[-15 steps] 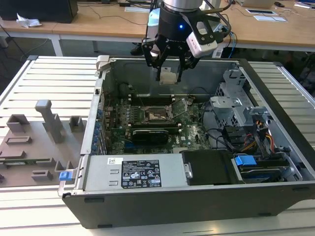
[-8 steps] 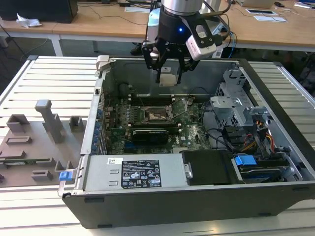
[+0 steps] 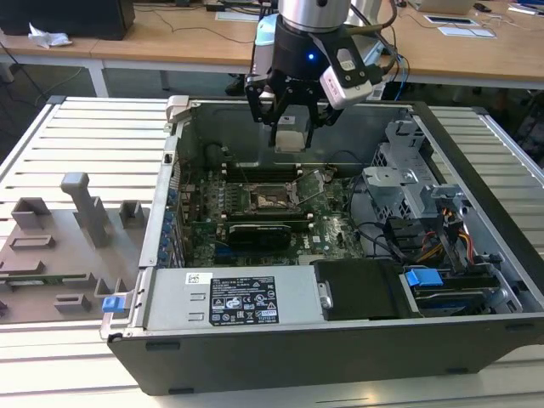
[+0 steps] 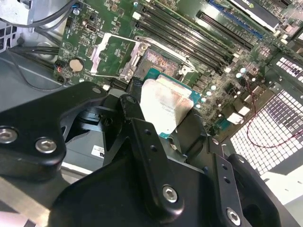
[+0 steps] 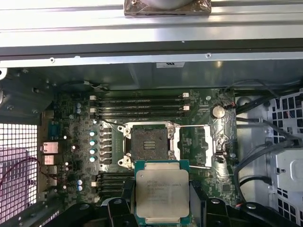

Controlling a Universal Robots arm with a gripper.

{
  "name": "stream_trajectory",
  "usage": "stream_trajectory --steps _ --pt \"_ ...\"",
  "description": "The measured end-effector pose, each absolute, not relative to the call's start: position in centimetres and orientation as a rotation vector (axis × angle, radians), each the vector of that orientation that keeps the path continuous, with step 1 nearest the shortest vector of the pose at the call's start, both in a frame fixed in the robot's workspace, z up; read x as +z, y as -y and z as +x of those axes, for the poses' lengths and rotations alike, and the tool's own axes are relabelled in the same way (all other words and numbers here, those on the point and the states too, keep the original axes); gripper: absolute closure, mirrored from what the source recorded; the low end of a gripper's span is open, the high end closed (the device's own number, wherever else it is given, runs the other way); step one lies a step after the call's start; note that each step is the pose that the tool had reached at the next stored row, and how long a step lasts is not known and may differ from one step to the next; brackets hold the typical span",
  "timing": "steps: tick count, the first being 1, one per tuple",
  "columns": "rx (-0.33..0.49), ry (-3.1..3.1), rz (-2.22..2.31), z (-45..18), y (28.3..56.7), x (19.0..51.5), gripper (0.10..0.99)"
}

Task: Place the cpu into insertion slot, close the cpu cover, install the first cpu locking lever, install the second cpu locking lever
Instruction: 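Place the cpu into insertion slot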

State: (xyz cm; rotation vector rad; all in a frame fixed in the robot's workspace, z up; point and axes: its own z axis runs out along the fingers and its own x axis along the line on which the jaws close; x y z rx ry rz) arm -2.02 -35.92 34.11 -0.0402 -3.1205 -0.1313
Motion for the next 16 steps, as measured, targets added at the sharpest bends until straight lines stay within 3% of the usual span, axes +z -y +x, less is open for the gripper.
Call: stream_trajectory --steps 16 --pt "-0.130 3.121 -0.040 -2.0 35.9 32.6 0.545"
